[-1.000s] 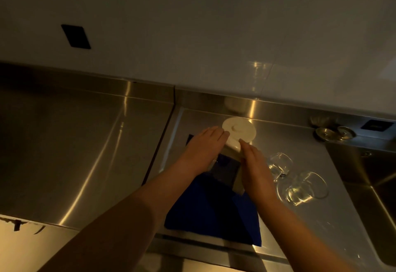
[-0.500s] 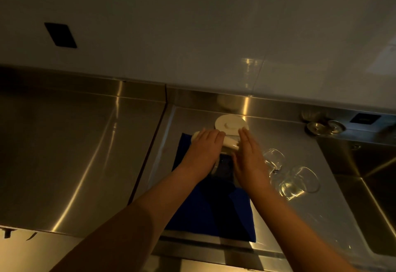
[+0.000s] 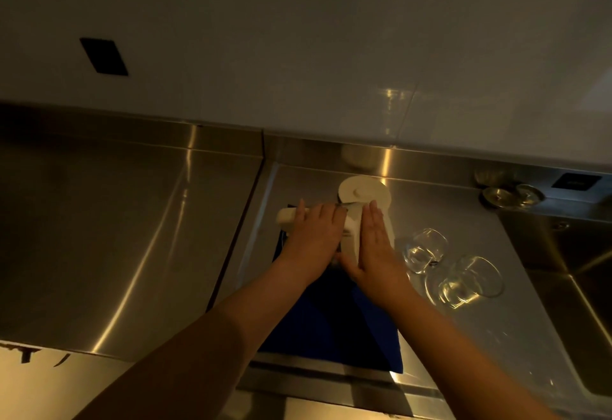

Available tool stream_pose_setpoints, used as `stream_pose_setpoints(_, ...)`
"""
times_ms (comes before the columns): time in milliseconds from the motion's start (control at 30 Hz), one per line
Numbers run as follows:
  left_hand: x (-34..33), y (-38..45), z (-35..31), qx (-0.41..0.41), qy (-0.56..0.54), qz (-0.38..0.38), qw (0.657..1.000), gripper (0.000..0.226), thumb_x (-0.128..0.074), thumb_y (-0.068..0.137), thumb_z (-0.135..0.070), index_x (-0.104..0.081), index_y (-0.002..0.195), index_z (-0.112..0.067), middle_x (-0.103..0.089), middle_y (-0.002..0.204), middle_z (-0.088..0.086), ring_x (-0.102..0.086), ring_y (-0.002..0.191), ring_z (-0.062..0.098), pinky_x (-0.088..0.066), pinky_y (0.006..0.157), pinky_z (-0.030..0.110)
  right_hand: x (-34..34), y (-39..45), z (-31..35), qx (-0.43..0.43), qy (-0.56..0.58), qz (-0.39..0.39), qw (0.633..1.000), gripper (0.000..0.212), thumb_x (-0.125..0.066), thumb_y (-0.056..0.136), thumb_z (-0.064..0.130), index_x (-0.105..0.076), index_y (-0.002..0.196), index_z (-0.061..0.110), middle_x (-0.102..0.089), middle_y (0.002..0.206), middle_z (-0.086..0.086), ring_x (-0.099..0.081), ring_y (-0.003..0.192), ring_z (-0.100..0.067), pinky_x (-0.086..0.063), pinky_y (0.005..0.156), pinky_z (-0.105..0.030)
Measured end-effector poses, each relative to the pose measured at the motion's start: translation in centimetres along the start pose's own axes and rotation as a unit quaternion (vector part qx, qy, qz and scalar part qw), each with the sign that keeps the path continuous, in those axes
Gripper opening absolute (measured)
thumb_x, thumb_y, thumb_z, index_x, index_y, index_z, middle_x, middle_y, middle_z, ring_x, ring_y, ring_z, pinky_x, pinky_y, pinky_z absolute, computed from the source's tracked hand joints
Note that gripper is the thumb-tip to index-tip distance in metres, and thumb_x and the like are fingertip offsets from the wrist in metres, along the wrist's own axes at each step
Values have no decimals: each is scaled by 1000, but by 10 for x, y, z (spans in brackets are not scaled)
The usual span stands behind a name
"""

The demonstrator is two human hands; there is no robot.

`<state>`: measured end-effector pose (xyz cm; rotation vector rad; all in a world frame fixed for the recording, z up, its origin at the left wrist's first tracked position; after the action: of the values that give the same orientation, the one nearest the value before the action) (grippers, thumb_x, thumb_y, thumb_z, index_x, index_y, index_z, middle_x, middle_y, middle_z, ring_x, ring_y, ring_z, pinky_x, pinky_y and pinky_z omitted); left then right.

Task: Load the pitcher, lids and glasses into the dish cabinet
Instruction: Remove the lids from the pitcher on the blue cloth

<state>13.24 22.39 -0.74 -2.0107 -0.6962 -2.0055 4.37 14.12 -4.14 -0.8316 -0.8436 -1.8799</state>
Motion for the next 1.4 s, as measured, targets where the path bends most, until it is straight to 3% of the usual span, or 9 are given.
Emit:
stream_pose_setpoints(167,8,5,-1,12,-19,24,999,65,-68,78,-21,-34,132,-12,-42,133,9,-37,125,26,-12,114,52,-8,-7,-4,-46,35,-23,998,108,-64,81,47,22,141,22,20,152,3,18,141,-10,-1,116,-33)
stream_pose_setpoints(367,11,13,-10,14,-53,-9,998,67,-71,77,-21,-35,133,-12,-42,133,8,-36,125,25,-9,115,51,17,4,-11,-6,-64,1,998,108,-59,81,58,24,139,21,23,151,1,21,140,-11,6,112,-27)
stream_pose_setpoints(567,5,26,-9,32,-132,-115,984,44,-66,84,-19,-46,124,-12,-52,122,7,-46,112,22,-29,107,43,43,21,-21,10,-153,13,988,103,-55,83,56,24,140,25,24,150,-1,18,141,-19,9,112,-31)
stream_pose_setpoints(700,-6,35,-2,52,-185,-140,971,39,-66,86,-19,-49,120,-10,-54,119,8,-49,107,23,-37,99,37,43,38,-23,11,-196,41,980,100,-53,85,55,26,139,26,24,150,-5,18,141,-23,5,114,-36)
stream_pose_setpoints(833,-24,42,9,71,-226,-132,962,34,-58,91,-22,-48,122,-14,-52,122,5,-47,109,18,-37,93,26,32,51,-23,27,-213,69,974,98,-57,86,47,26,136,28,27,147,-4,21,139,-24,11,111,-34)
stream_pose_setpoints(1033,-46,50,25,122,-322,-110,933,24,-48,95,-25,-51,118,-17,-51,119,4,-48,107,19,-46,88,34,13,66,-27,19,-225,102,969,95,-57,89,39,25,137,35,27,150,-2,23,138,-22,-1,115,-41)
stream_pose_setpoints(1167,-60,52,35,135,-376,-111,910,21,-47,96,-17,-51,116,-16,-50,116,3,-49,103,17,-46,84,31,1,71,-28,18,-229,99,968,95,-57,90,30,24,138,40,21,153,-3,19,140,-23,-2,111,-39)
stream_pose_setpoints(1400,-79,56,54,177,-412,-106,887,14,-47,95,-16,-53,106,-16,-49,104,-2,-45,91,9,-34,67,10,-15,77,-28,1,-244,91,965,77,-48,95,34,8,147,22,8,157,-5,11,143,-23,10,108,-32)
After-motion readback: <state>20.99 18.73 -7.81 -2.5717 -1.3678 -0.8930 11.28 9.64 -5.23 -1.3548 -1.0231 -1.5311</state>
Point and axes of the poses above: each hand's wrist, its own y-axis towards the middle knuckle, its own x-axis out of the back of the hand, z = x × y, the point moved 4 cm from there along y, towards the middle knuckle
